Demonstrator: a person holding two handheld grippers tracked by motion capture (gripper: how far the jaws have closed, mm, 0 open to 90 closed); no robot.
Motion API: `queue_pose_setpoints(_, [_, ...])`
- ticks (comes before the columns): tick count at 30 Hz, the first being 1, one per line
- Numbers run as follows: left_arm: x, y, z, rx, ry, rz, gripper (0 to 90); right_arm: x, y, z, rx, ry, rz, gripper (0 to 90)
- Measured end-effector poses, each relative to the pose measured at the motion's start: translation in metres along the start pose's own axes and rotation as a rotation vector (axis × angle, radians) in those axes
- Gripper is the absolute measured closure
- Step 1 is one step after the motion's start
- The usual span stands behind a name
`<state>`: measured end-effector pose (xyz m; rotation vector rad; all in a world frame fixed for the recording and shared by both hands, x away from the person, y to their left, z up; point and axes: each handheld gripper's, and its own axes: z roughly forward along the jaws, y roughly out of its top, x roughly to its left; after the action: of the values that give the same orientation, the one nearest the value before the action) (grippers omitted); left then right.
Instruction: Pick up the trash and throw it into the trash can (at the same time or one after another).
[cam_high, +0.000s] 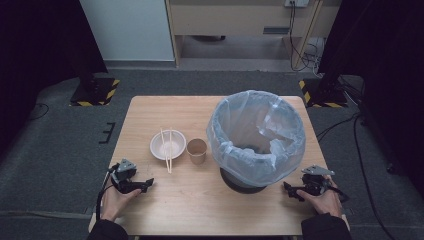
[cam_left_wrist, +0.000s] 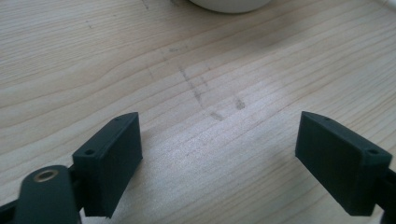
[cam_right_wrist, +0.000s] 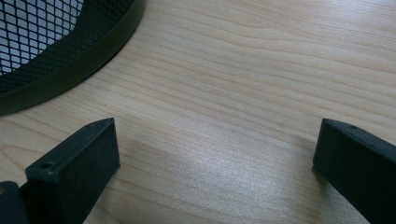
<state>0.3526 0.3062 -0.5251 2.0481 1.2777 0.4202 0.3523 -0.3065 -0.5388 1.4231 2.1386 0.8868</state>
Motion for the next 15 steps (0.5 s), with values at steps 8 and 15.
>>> queue_pose_setpoints(8, [0.002,0.007,-0.016,-0.102,0.035,-0.048,16.1,0.000,0.000,0.000,0.000,-0.001,0.000,0.5])
queue_pose_setpoints(15, [0.003,0.013,-0.029,-0.152,0.063,-0.057,16.8,0.000,0.000,0.000,-0.001,0.005,0.003,0.7])
